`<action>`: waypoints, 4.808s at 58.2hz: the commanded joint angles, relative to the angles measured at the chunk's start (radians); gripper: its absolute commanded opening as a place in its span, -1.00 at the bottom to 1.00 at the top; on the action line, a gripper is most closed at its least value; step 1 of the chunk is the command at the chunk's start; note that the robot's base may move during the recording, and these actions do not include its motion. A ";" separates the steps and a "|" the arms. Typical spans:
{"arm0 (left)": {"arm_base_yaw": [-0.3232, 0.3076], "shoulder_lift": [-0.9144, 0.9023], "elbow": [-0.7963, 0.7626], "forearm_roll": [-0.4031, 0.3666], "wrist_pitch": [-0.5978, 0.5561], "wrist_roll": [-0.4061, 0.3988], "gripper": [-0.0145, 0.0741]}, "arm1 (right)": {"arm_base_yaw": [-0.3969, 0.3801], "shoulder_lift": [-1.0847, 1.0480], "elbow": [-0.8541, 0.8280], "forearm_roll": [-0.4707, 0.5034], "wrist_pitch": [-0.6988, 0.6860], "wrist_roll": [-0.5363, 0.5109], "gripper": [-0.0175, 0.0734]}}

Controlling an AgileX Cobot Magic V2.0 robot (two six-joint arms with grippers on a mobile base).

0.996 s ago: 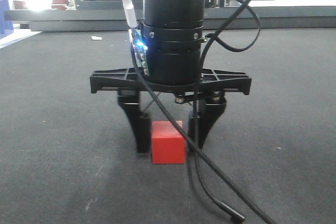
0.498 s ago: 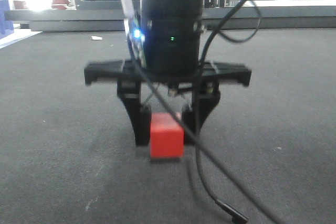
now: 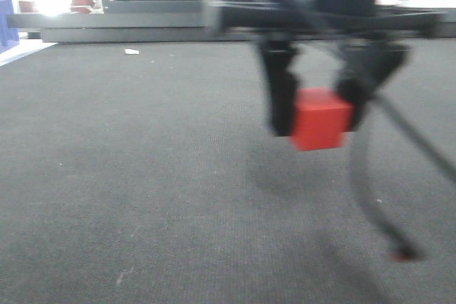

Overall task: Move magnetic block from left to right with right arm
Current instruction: 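Raise the held cube with the right arm out of view, then drive the base away from the table holding the cube in the right gripper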

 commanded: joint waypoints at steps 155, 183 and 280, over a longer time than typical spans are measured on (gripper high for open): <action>-0.004 -0.011 0.008 -0.003 -0.084 -0.007 -0.96 | -0.512 -1.370 0.840 -0.074 -0.828 -0.358 0.18; -0.004 -0.011 0.008 -0.003 -0.084 -0.007 -0.96 | -0.512 -1.370 0.840 -0.074 -0.828 -0.358 0.18; -0.004 -0.011 0.008 -0.003 -0.084 -0.007 -0.96 | -0.512 -1.370 0.840 -0.074 -0.828 -0.358 0.18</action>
